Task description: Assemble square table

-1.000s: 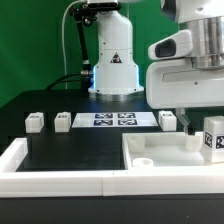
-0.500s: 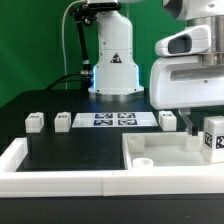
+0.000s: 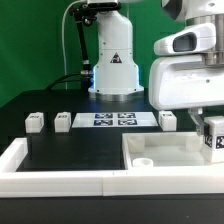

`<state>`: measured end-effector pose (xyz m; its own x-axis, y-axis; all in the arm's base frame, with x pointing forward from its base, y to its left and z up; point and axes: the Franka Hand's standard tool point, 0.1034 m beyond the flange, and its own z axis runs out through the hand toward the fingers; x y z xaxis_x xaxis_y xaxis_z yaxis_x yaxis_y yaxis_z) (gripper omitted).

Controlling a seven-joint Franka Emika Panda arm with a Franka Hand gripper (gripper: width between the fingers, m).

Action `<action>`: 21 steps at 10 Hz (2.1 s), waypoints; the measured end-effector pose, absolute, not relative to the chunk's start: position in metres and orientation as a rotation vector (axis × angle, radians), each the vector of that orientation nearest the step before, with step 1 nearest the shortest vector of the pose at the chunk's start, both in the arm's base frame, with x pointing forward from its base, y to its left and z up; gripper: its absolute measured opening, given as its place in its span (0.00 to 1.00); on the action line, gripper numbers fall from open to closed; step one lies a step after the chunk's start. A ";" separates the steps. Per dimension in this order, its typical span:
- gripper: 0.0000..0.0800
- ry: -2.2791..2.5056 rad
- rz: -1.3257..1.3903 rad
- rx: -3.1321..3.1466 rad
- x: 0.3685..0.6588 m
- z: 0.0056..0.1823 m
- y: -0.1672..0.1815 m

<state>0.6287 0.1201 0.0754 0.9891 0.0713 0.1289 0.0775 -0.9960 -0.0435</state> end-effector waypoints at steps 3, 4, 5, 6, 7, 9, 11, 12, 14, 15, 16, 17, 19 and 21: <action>0.36 -0.079 -0.196 -3.084 0.629 0.075 0.120; 0.36 -0.074 -0.196 -3.083 0.629 0.075 0.120; 0.36 0.033 -0.193 -3.079 0.629 0.075 0.119; 0.36 0.193 -0.191 -3.069 0.629 0.075 0.119; 0.36 0.423 -0.189 -3.045 0.628 0.075 0.118; 0.36 0.740 -0.184 -2.986 0.626 0.074 0.117; 0.36 1.084 -0.172 -2.867 0.625 0.074 0.116; 0.36 1.235 -0.157 -2.806 0.624 0.074 0.116; 0.36 1.581 -0.109 -2.632 0.623 0.073 0.118; 0.36 1.663 -0.097 -2.574 0.623 0.073 0.117; 0.36 1.781 -0.082 -2.484 0.622 0.073 0.117; 0.36 1.814 -0.079 -2.458 0.622 0.073 0.117; 0.36 1.830 -0.075 -2.443 0.622 0.073 0.117; 0.59 1.715 -0.082 -2.526 0.622 0.073 0.118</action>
Offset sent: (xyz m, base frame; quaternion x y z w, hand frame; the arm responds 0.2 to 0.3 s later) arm 0.0000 0.0000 0.0000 0.0000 0.0000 0.0000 1.0000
